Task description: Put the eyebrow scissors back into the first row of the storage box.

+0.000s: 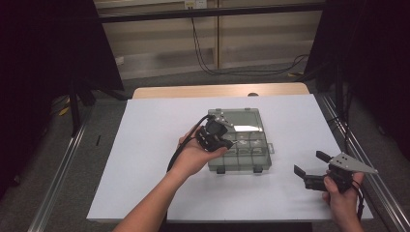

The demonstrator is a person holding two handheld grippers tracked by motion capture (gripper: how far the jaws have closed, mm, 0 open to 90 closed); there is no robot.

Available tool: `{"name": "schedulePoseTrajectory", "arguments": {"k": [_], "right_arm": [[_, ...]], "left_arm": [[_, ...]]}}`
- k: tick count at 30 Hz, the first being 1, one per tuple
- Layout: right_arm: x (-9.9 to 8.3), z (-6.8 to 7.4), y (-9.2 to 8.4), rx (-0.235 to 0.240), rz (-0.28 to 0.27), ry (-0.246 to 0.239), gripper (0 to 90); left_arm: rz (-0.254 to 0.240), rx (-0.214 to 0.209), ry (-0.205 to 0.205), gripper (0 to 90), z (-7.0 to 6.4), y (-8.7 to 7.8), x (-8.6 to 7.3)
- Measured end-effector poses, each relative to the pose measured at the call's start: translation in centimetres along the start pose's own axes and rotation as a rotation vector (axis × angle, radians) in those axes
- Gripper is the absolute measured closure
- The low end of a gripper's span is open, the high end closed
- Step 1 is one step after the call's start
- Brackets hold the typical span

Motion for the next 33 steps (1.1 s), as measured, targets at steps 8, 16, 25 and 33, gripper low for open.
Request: {"name": "schedulePoseTrajectory", "arguments": {"k": [8,16,25,33], "right_arm": [[0.0,0.0,0.1,-0.001,0.0,-0.002,0.0],[-0.1,0.0,0.1,-0.002,0.001,0.001,0.0],[-0.1,0.0,0.1,-0.001,0.002,0.0,0.0],[-0.1,0.0,0.1,0.0,0.002,-0.001,0.0]], "left_arm": [[-0.004,-0.001,-0.015,88.7,0.8,0.3,0.5],[-0.003,0.018,-0.025,88.7,2.0,0.5,0.8],[0.001,0.028,-0.036,88.7,2.8,1.3,1.3],[-0.002,0.03,-0.043,88.7,3.6,2.4,1.6]]}}
Point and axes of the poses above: each handheld gripper's, and its own axes: y roughly forward along the jaws, x roughly out of its top, z roughly to its left, the point moved 9 cm from there along y, roughly forward along the jaws, and after that the axes turned 6 degrees about x, right-handed, at the moved point
